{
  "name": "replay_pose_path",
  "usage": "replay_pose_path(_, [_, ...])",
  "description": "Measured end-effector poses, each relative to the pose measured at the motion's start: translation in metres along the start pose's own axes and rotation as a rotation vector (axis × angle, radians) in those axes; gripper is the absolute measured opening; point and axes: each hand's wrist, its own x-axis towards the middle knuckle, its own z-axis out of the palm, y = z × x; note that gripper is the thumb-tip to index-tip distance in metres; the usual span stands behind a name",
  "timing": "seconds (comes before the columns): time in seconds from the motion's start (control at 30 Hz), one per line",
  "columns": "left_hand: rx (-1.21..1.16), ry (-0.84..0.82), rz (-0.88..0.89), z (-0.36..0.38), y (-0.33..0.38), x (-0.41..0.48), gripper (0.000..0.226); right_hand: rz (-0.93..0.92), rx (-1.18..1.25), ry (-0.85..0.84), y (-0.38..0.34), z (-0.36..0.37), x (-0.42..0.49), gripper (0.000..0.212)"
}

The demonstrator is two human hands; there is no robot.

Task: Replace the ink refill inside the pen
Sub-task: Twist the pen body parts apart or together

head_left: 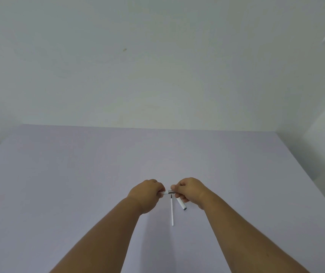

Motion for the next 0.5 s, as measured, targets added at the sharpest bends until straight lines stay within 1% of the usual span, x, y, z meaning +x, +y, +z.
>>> replay_pose_path(0.07, [0.005, 0.000, 0.004, 0.0002, 0.0010, 0.0001, 0.027, -0.034, -0.013, -0.004, 0.0009, -0.0006, 0.0008, 0.005])
replay_pose_path(0.13, [0.005, 0.004, 0.002, 0.0000, 0.0015, 0.0002, 0.028, -0.037, 0.032, -0.022, 0.0008, -0.0007, -0.0001, 0.010])
replay_pose_path(0.17, [0.003, 0.003, 0.001, -0.0001, 0.0015, 0.0004, 0.028, -0.019, 0.046, -0.029, 0.0002, -0.0006, -0.0014, 0.005])
replay_pose_path(0.23, [-0.002, 0.000, 0.000, -0.0004, 0.0011, 0.0000, 0.027, 0.002, 0.028, -0.025, -0.0001, -0.0011, -0.0023, 0.018])
replay_pose_path(0.27, [-0.006, -0.001, 0.000, -0.0004, 0.0011, -0.0001, 0.027, 0.003, 0.013, -0.005, -0.0004, -0.0008, -0.0028, 0.019])
replay_pose_path(0.33, [-0.006, -0.002, 0.003, -0.0001, 0.0016, 0.0002, 0.027, -0.025, -0.001, -0.001, -0.0003, -0.0009, -0.0025, 0.004])
replay_pose_path(0.4, [-0.001, -0.001, 0.005, 0.0003, 0.0021, 0.0002, 0.027, -0.039, 0.027, -0.013, -0.0002, -0.0001, -0.0023, 0.012])
replay_pose_path(0.47, [-0.001, 0.003, 0.004, 0.0008, 0.0017, 0.0005, 0.027, 0.000, 0.049, -0.021, -0.0018, 0.0003, -0.0048, 0.011])
replay_pose_path(0.5, [-0.003, 0.003, 0.002, 0.0011, 0.0014, 0.0004, 0.027, 0.015, 0.043, -0.022, -0.0017, -0.0003, -0.0051, 0.018])
